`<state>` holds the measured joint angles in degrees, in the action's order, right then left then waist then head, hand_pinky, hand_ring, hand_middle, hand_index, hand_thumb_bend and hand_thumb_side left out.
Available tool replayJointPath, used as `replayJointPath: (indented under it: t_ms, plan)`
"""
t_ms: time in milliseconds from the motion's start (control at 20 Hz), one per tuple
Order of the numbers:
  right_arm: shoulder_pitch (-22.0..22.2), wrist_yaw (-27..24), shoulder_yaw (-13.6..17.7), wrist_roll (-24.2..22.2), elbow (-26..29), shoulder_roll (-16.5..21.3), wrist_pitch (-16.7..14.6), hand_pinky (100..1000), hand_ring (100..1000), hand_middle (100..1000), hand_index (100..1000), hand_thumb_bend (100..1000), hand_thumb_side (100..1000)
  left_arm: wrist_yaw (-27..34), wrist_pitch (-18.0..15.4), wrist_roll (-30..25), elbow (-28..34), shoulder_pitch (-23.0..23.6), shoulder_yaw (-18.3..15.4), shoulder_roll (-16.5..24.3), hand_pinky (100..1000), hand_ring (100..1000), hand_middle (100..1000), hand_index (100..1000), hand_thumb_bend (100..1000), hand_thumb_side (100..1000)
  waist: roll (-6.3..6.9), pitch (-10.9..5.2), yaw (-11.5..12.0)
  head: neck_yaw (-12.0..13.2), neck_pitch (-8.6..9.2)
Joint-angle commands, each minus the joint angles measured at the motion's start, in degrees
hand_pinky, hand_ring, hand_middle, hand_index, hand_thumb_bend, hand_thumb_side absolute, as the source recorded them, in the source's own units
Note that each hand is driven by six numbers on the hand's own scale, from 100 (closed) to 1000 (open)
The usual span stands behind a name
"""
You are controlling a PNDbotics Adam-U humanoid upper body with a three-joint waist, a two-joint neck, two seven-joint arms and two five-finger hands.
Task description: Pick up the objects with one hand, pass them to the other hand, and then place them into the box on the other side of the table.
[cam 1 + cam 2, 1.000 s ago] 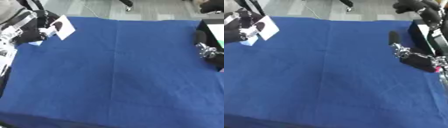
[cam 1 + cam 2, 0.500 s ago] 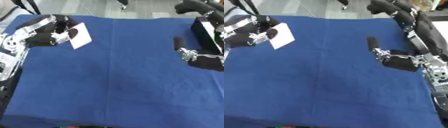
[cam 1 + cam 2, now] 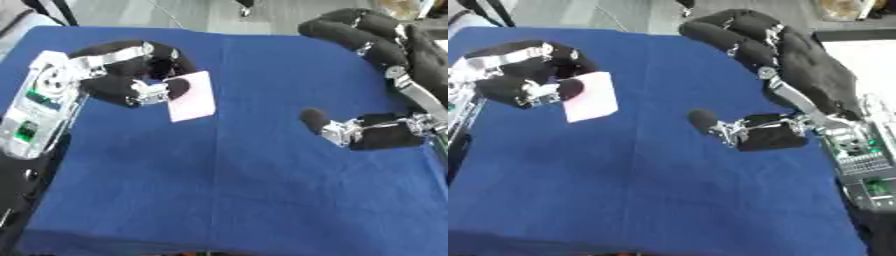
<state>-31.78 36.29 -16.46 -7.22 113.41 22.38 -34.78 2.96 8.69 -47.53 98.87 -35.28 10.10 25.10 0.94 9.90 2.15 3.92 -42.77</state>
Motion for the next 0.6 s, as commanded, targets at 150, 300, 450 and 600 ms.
replayJointPath:
  t_ms: [150,300,450,600]
  plan:
    - [-1.88,-0.50,-1.14,-1.40,1.18,-0.03,-1.33,859,815,855,987,313,278,1.47,-0.22,-1.58,2.14,-2.14,1.13,0.50,689,460,426,698,100,505,-0.02,-1.16,0.15,-0.40,-0.33]
    - [-2.54,-1.12,-2.02,-2.23,1.18,0.00,-1.99,859,816,856,987,318,282,2.36,-0.20,-2.28,2.83,-2.81,1.93,0.68,689,461,426,699,100,506,-0.05,-1.21,0.22,-0.48,-0.39]
    - [-3.08,-2.00,-2.73,-2.95,1.18,0.03,-2.51,858,815,856,986,318,284,3.59,-0.14,-2.88,3.39,-3.41,2.64,0.73,691,461,426,699,100,508,-0.07,-1.25,0.25,-0.53,-0.41]
    - [-3.58,-2.74,-3.14,-3.56,1.18,-0.13,-2.89,858,815,853,986,323,282,4.87,-0.21,-3.31,4.08,-4.01,3.21,0.63,693,461,425,699,100,509,-0.09,-1.24,0.24,-0.54,-0.45]
